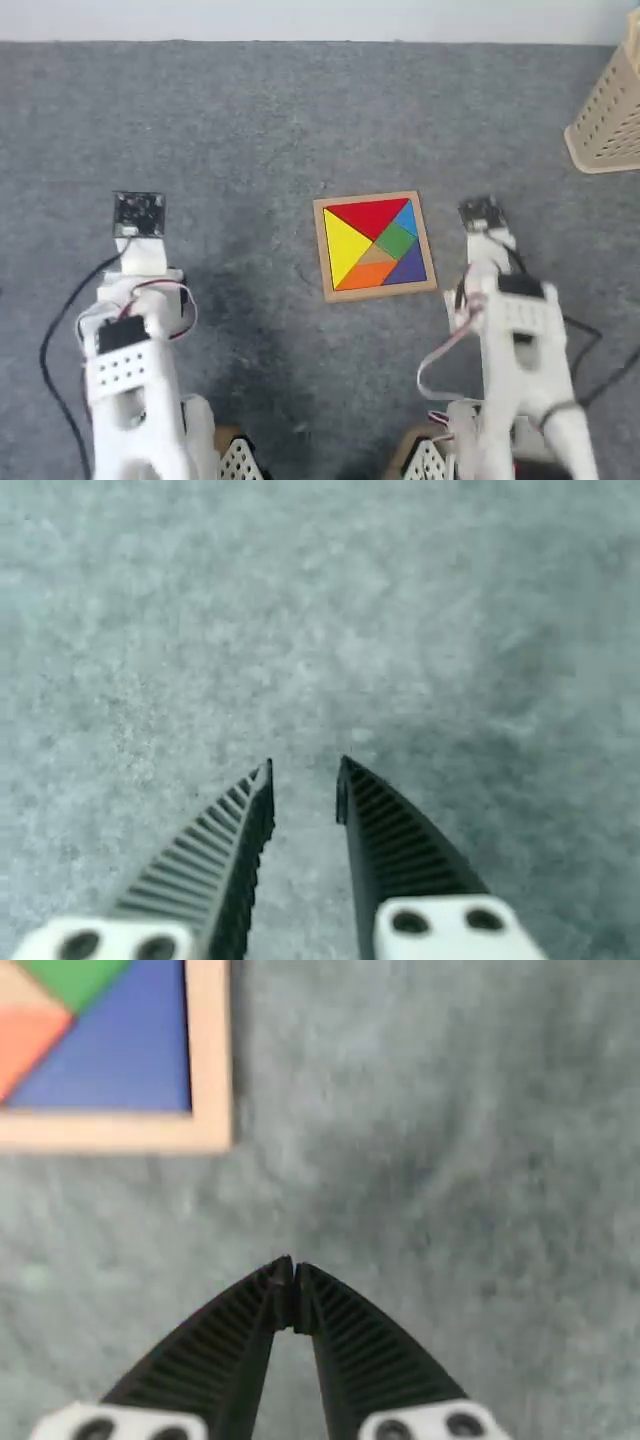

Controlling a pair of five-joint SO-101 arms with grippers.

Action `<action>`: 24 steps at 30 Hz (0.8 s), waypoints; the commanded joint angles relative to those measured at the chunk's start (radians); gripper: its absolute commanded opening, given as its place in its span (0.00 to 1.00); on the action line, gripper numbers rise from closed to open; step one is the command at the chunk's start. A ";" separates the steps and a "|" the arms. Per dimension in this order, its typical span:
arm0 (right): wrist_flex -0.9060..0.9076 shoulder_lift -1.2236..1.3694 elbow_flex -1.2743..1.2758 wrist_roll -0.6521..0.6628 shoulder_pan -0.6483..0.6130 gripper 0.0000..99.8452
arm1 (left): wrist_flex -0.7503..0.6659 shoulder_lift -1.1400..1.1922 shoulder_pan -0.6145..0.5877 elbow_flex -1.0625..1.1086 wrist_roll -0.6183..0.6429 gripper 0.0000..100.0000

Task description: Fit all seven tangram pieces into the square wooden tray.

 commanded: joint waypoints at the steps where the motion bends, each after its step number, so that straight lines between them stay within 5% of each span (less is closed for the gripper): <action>1: -0.008 -0.260 0.141 0.080 0.039 0.01 | 0.032 -0.172 0.015 0.056 -0.005 0.10; 10: 0.162 -0.806 0.385 0.218 0.102 0.01 | 0.041 -0.534 0.015 0.257 -0.005 0.10; 16: 0.268 -1.081 0.493 0.281 0.159 0.01 | 0.193 -0.796 0.021 0.321 -0.006 0.10; 24: 0.358 -1.184 0.532 0.290 0.162 0.01 | 0.270 -0.873 0.017 0.344 -0.003 0.10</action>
